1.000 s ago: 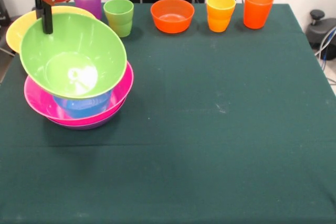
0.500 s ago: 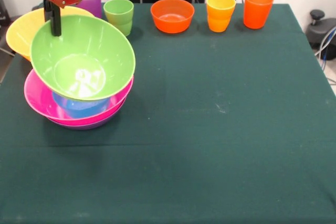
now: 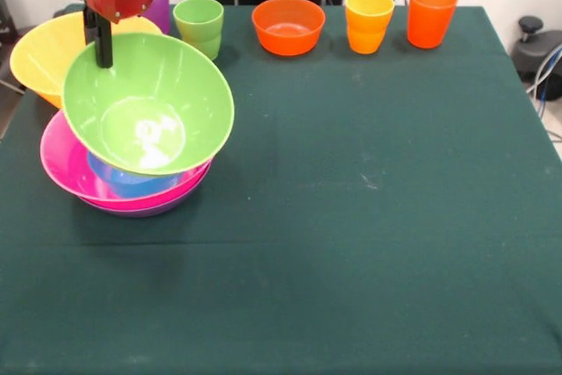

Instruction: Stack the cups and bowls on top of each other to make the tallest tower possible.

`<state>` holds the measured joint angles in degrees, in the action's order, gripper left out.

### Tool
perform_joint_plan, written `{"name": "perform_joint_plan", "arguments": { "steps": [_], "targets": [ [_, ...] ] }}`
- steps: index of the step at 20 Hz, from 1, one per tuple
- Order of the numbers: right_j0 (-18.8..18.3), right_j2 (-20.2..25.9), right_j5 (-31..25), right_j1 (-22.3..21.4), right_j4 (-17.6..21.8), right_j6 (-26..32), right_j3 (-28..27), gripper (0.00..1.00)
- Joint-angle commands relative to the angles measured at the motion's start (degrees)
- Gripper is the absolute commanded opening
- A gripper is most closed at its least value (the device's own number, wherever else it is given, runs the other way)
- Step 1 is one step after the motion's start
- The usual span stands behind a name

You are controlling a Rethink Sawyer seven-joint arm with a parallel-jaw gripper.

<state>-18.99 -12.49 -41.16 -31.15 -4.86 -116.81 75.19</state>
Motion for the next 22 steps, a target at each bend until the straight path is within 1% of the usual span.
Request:
{"name": "perform_joint_plan", "arguments": {
  "steps": [1, 6, 11, 19, 22],
  "targets": [
    [0.7, 7.4, 2.1, 4.1, -0.3, -3.4, 1.6, 0.0],
    [0.6, 7.3, 3.3, 4.8, 0.2, -3.2, 1.0, 0.0],
    [0.1, 7.6, 2.3, 5.2, -0.5, -3.1, 0.7, 0.0],
    [-0.1, 7.6, 0.1, 4.1, -0.8, -2.7, 1.0, 0.0],
    [-0.3, 7.8, 0.5, 3.6, -1.1, -2.7, 2.2, 0.0]
  ]
}}
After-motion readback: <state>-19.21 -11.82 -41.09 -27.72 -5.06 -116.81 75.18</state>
